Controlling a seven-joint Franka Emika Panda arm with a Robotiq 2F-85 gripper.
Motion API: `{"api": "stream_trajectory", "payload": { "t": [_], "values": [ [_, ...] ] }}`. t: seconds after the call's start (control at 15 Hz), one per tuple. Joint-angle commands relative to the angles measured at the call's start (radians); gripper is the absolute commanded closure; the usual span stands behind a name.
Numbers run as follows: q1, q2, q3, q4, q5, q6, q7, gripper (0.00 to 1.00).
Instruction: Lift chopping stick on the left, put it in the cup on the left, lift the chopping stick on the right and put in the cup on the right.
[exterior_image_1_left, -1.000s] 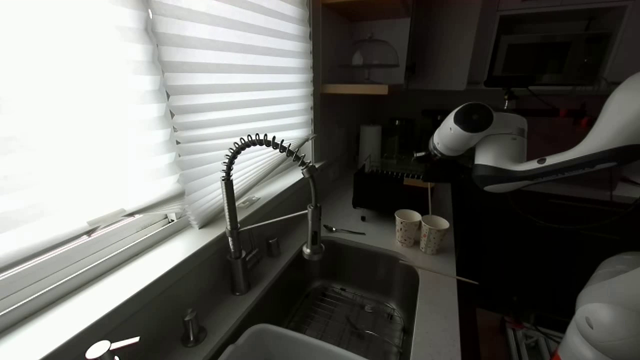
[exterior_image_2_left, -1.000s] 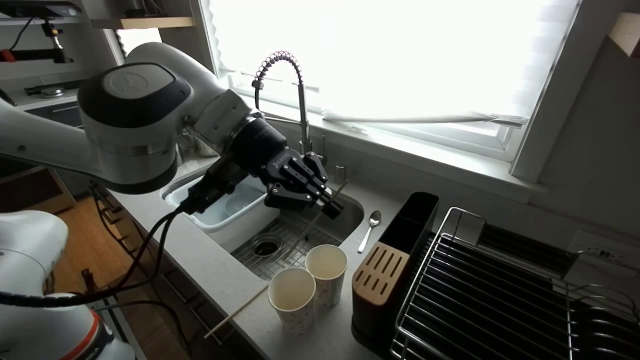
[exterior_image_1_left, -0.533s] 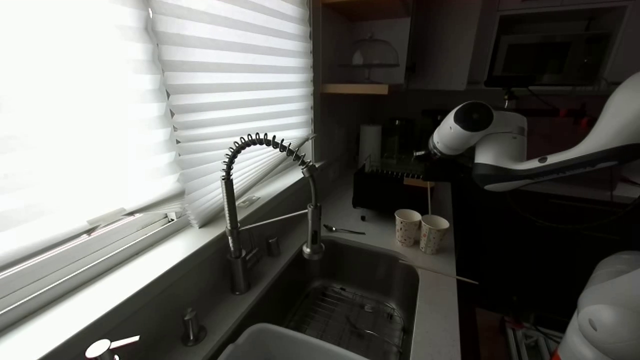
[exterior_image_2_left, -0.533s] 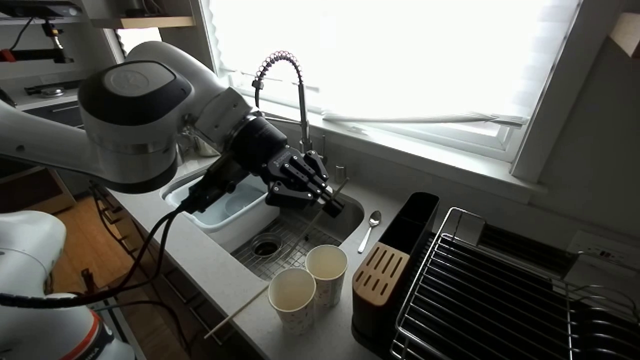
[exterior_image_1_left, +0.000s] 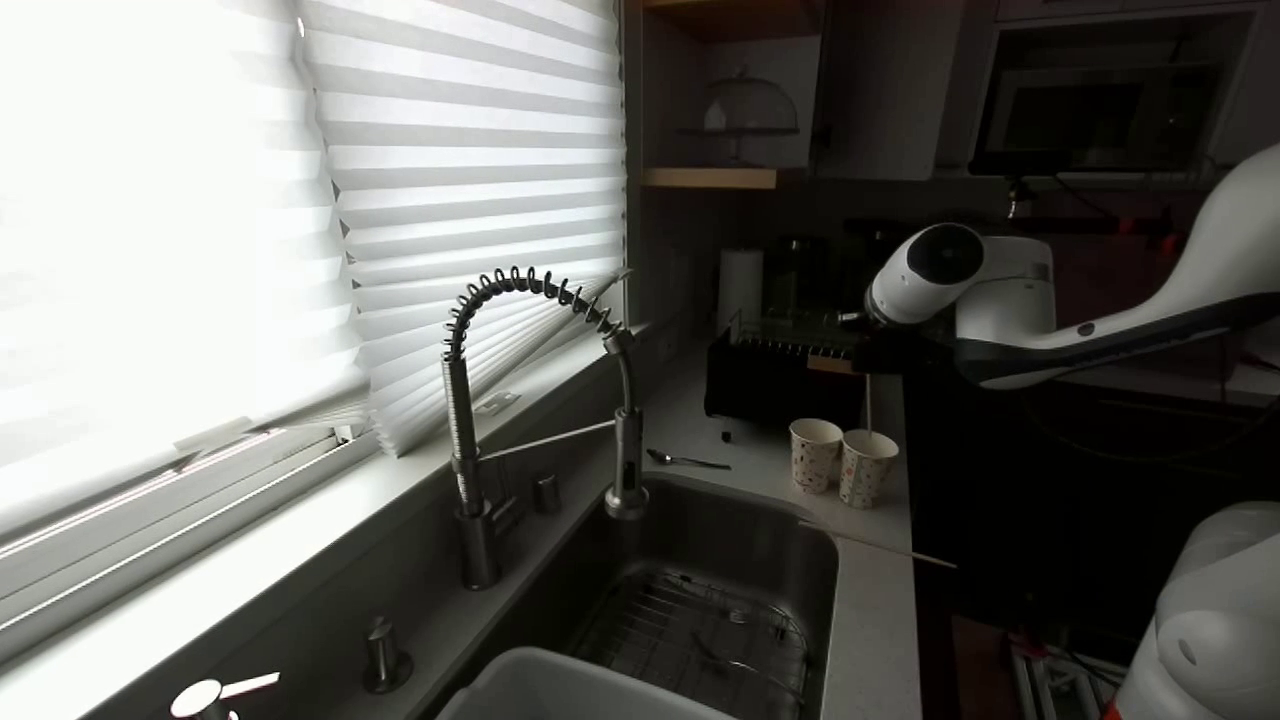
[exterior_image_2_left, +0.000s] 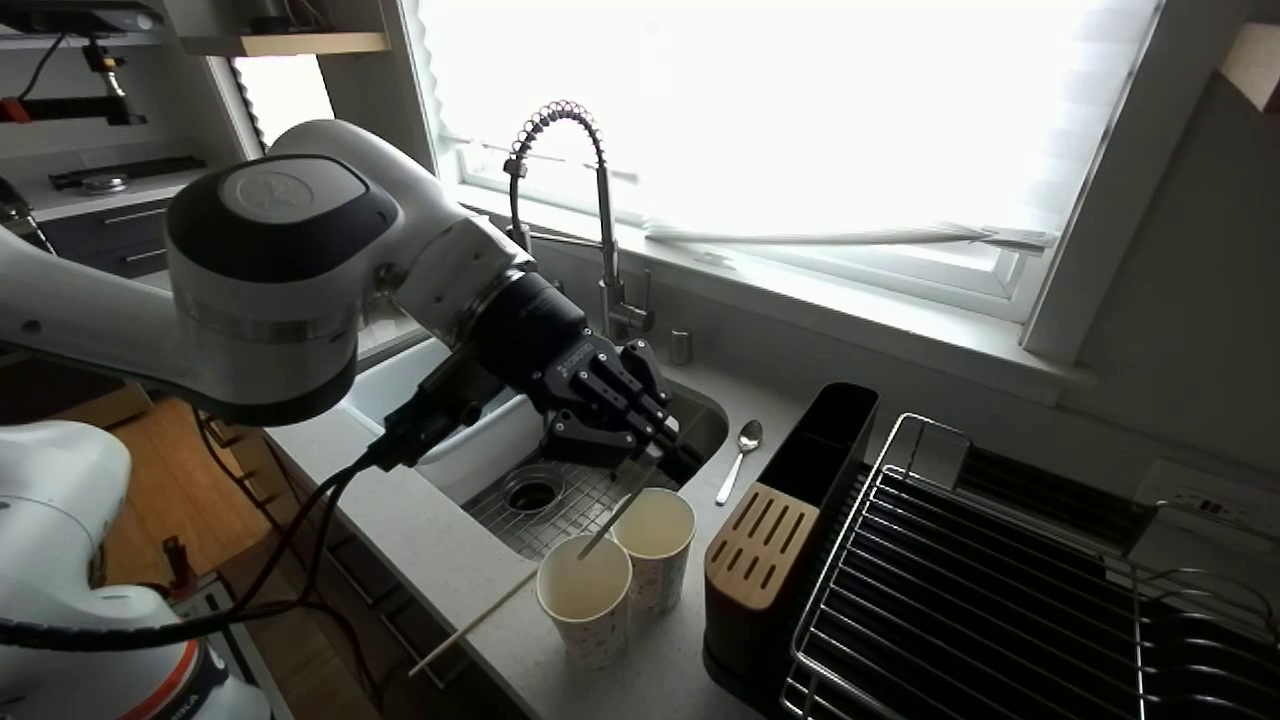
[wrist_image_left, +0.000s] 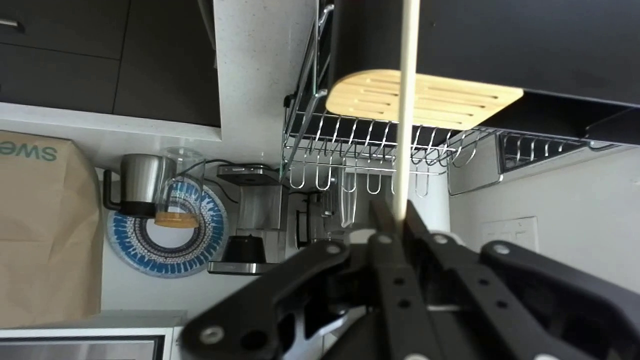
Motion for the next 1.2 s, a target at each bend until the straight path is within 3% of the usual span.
{"api": "stream_trajectory", "payload": {
  "t": [0.0, 1.13],
  "values": [
    [0.043, 0.017, -0.044, -0.015, -0.041, -0.019, 0.072, 0.98],
    [0.100, 0.112, -0.066, -0.040, -0.155, -0.142, 0.202, 0.98]
  ]
}}
